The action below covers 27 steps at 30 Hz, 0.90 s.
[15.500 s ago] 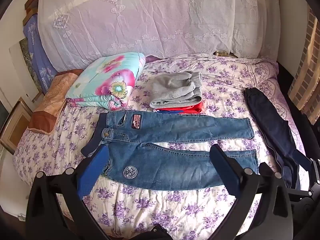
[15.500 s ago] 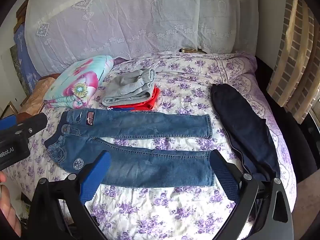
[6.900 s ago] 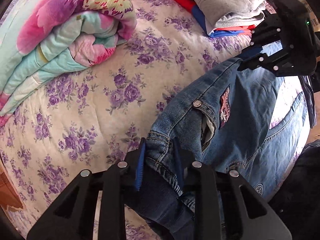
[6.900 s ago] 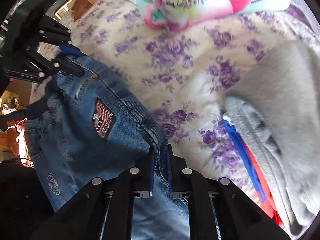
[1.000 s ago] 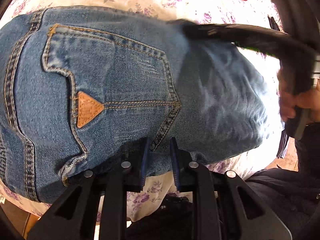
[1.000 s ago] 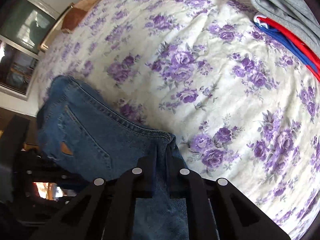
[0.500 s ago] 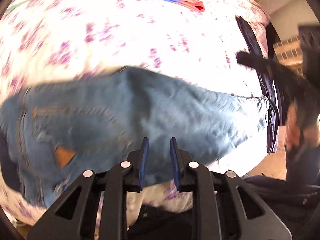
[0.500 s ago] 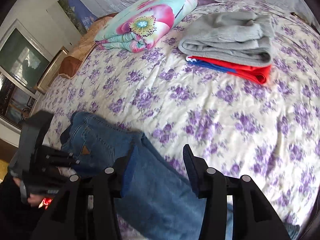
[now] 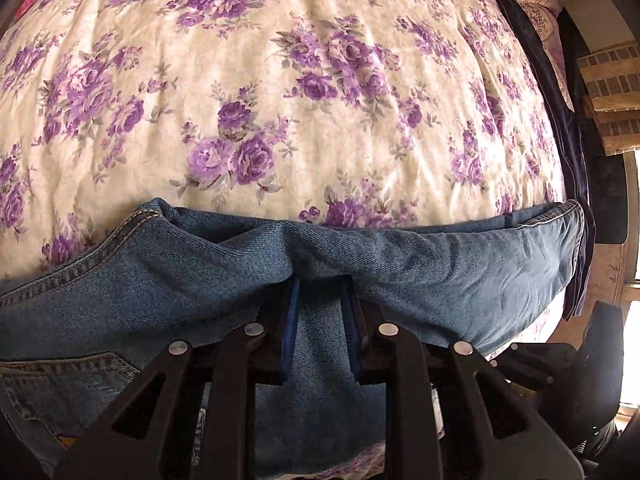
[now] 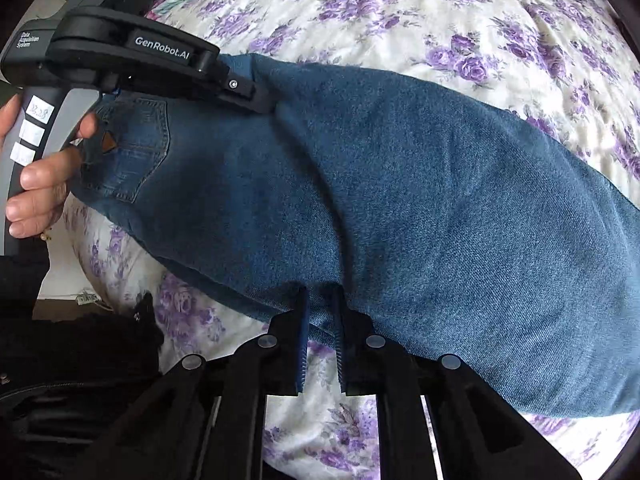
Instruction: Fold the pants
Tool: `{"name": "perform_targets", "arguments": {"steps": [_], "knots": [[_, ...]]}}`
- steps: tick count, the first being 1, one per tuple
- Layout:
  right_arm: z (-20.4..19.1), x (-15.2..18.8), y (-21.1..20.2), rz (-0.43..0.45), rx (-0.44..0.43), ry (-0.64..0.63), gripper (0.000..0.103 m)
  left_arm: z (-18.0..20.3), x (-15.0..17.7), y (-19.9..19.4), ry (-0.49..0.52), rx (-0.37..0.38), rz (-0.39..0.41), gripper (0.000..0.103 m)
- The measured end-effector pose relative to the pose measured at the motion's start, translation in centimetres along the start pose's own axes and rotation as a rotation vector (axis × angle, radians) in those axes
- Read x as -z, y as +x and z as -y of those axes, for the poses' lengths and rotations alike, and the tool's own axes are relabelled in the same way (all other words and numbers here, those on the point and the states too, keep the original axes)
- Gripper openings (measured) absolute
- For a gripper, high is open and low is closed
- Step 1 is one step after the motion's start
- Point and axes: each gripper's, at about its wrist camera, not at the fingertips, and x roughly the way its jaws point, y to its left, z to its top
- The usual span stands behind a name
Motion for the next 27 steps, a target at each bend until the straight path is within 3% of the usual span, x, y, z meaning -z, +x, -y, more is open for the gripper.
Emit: {"name": "perform_targets", "arguments": {"steps": [4, 5, 6, 8, 11, 14, 18, 24, 27], "knots": [[0.4, 0.5, -2.5, 0.053, -0.031, 0.034, 0.014, 1.1, 1.0, -0.5, -0.007, -0.027, 0.016, 0.019], [1.1, 0.9, -3.9, 0.097, -0.049, 0.065, 0.024, 1.3, 1.5, -1.0, -0.002, -0.032, 0.021, 0.018], [2.0, 1.5, -5.5, 0.147, -0.062, 0.104, 0.042, 1.6, 2.2, -1.6, 0.004, -0.017, 0.033, 0.017], [4.7, 3.4, -8.9, 0.249, -0.058, 0.201, 0.058, 2.4, 4.0, -2.8, 0.014, 0.051, 0.059, 0.017], [9.9, 7.4, -12.2, 0.333, -0.056, 0.398, 0.058, 4.2, 6.8, -2.5, 0.05, 0.121, 0.046, 0.017], [14.9, 11.8, -13.5, 0.374, -0.083, 0.603, 0.058, 5.1, 9.1, 1.1, 0.062, 0.1, -0.051, 0.017], [19.6, 16.4, -11.8, 0.401, -0.2, 0.838, 0.058, 4.7, 10.0, 1.8, 0.057, 0.094, -0.042, 0.018], [23.1, 17.3, -7.3, 0.446, -0.378, 1.022, 0.058, 5.7, 10.0, 1.8, 0.064, 0.057, -0.05, 0.018], [24.6, 16.8, -6.5, 0.525, -0.449, 1.064, 0.058, 5.9, 9.9, 2.0, 0.059, 0.052, -0.054, 0.018]]}}
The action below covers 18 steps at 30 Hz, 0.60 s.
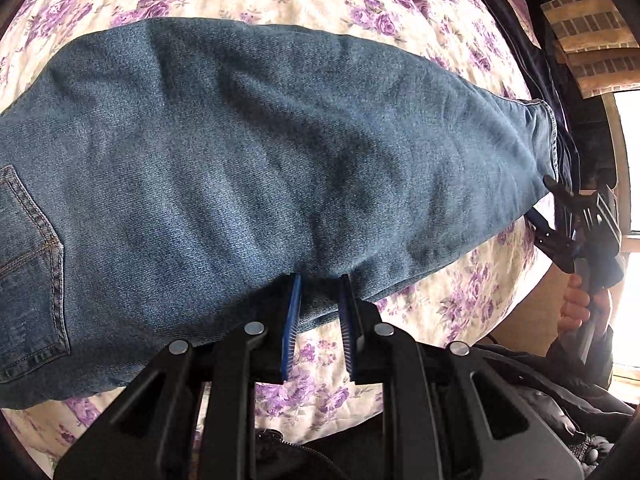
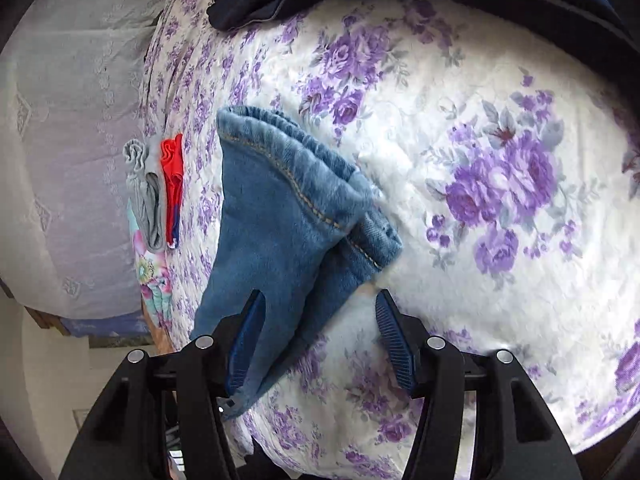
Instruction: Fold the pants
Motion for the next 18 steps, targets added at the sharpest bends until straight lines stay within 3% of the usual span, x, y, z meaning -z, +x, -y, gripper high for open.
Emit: {"name": "perform_targets", "arguments": {"steps": [1, 2, 3, 4, 7, 12, 18], "knots": [[-0.1, -0.5, 0.1, 0.013, -0.012, 0.004, 0.057, 0.0, -0.1, 0.1, -0.004, 0.002, -0.003, 0.018], [-0.3, -0.8, 0.3, 0.019, -0.004, 0.003, 0.05, 0.1, -0.2, 0.1, -0.007, 0.002, -0.007, 0.018], [-0.7, -1.0, 0.2, 0.029, 0.01, -0.023, 0.022, 0.2, -0.3, 0.1, -0.009, -0.001, -0.01, 0.018], [-1.2, -1.1, 0.3, 0.026, 0.025, -0.059, 0.017, 0.1, -0.4, -0.1, -0.007, -0.004, -0.01, 0.017], [-2.6, -0.7, 0.0, 0.042, 0.099, -0.136, 0.016, 1.2, -0.6, -1.1, 0.019, -0.017, 0.008, 0.016], [-3.2, -1.0, -0.2, 0.02, 0.151, -0.184, 0.016, 6.0, -2.4, -3.5, 0.138, 0.077, 0.076, 0.016], [-3.5, -1.0, -0.4, 0.003, 0.169, -0.191, 0.016, 11.3, -6.8, -0.5, 0.167, 0.15, 0.107, 0.011]]}}
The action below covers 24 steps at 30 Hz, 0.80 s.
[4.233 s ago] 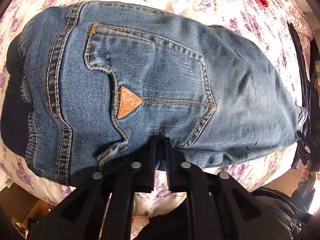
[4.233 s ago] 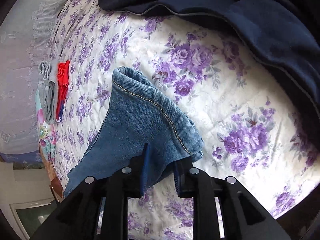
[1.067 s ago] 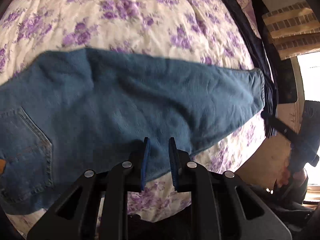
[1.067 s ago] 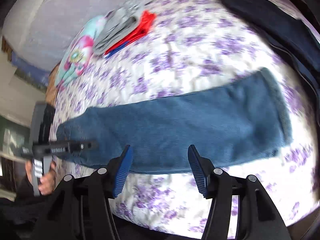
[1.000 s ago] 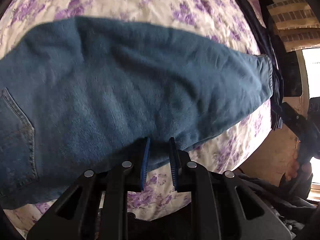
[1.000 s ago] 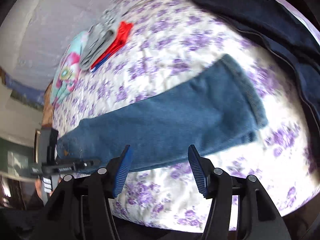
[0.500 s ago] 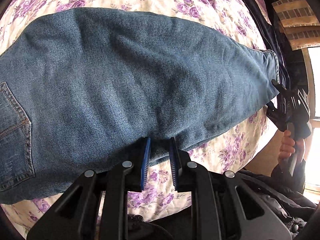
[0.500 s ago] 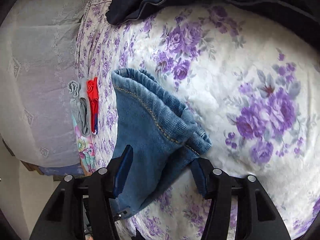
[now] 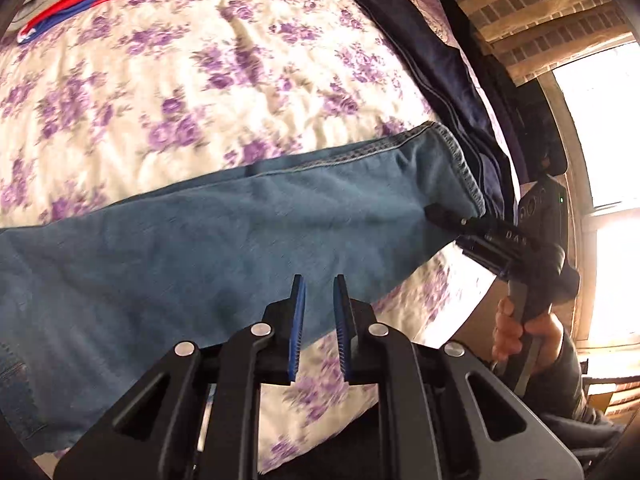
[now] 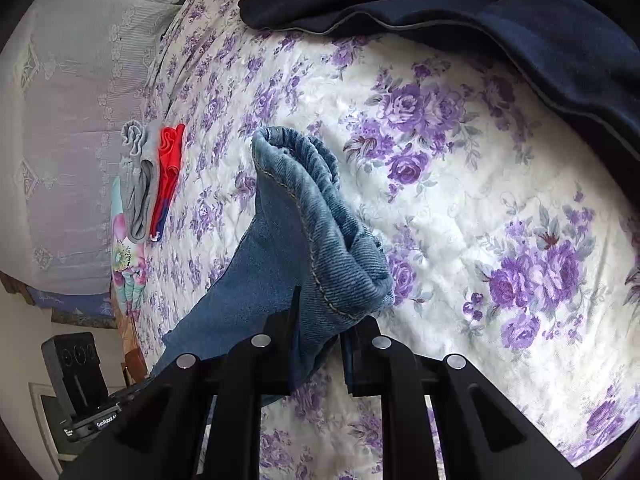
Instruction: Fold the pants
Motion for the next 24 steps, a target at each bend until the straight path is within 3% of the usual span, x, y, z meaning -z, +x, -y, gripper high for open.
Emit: {"name": "perform_targets", "arguments": {"steps": [7, 13, 19, 22, 24], "knots": [[-1.9, -0.1, 0.1, -0.009, 0.04, -0.067, 0.016, 0.1, -0.6, 6.7, 0.002, -0.067, -0.04, 0.006], [-2.6, -0.2, 0.1, -0.009, 0.069, -0.104, 0.016, -1.5, -0.5, 6.5, -0.065, 0.001, -0.039, 0.001], [-4.1, -0.1, -0.3, -0.003, 0.084, -0.143, 0.016, 0.0, -0.4, 6.3, 0.001, -0.066, -0.028, 0.001], [-7.4, 0.3, -1.3, 0.03, 0.106, -0.284, 0.016, -0.2, 0.1, 4.3, -0.006, -0.049, -0.028, 0.001], [-10.1, 1.0, -1.7, 0.049, 0.118, -0.406, 0.016, -1.4, 0.8, 1.1, -0.021, -0.037, 0.035, 0.001]]}}
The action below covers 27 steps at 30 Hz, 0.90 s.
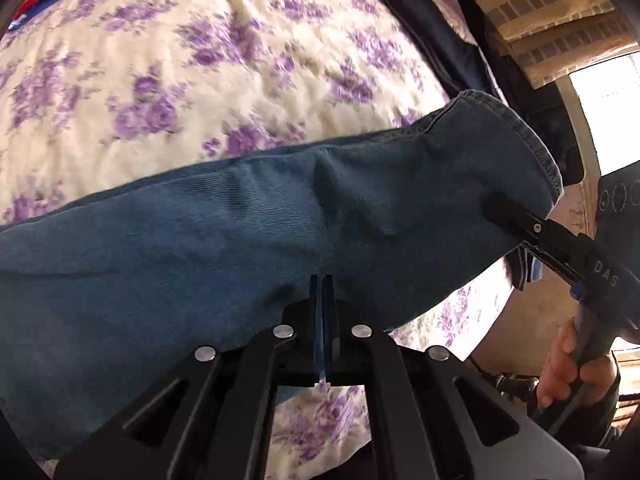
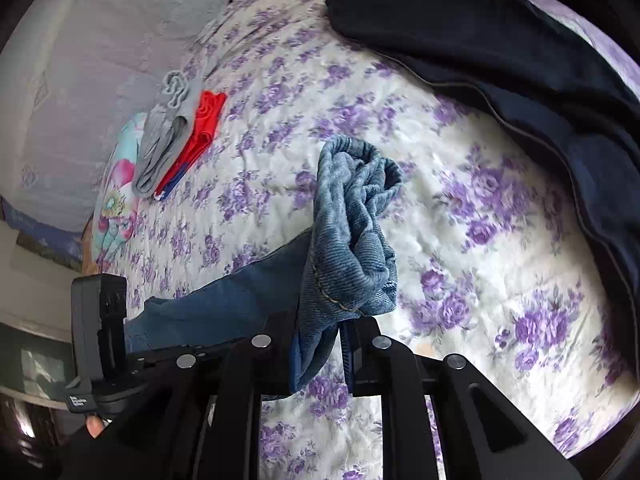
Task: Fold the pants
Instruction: 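Fold the leg hem with the right tool toward the left tool at the waistband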
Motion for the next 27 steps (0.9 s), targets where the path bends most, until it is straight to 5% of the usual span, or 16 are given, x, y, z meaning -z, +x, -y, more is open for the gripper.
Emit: {"name": "perform_targets", "arguments": {"steps": [3, 10, 16, 19, 25, 27], "knots": [[-4.6, -0.3, -0.4, 0.008, -0.012, -0.179, 0.017, -4.3, 1.0, -5.4, -0.097, -0.017, 0.103, 0.001], [-16.5, 2.2, 2.2, -0.083, -0.111, -0.579, 0.017, -17.4, 8.3, -14.3, -0.387, -0.286, 0.228, 0.001], [-23.1, 8.0, 9.1, -0.216, -0.135, -0.853, 0.017, -22.3, 12.0, -14.2, -0.511, -0.325, 0.223, 0.001], [-24.1, 11.2, 12.3, -0.266, -0.079, -0.97, 0.017, -23.2, 12.5, -12.7, -0.538, -0.307, 0.218, 0.001], [-23.6, 11.1, 13.2, -0.322, -0.111, -0.911, 0.026, -23.4, 12.7, -12.5, -0.512, -0.311, 0.225, 0.002], [-23.9, 11.2, 12.7, -0.368, -0.139, -0.886, 0.049, -23.5, 12.6, -12.4, -0.515, -0.304, 0.222, 0.002]]}}
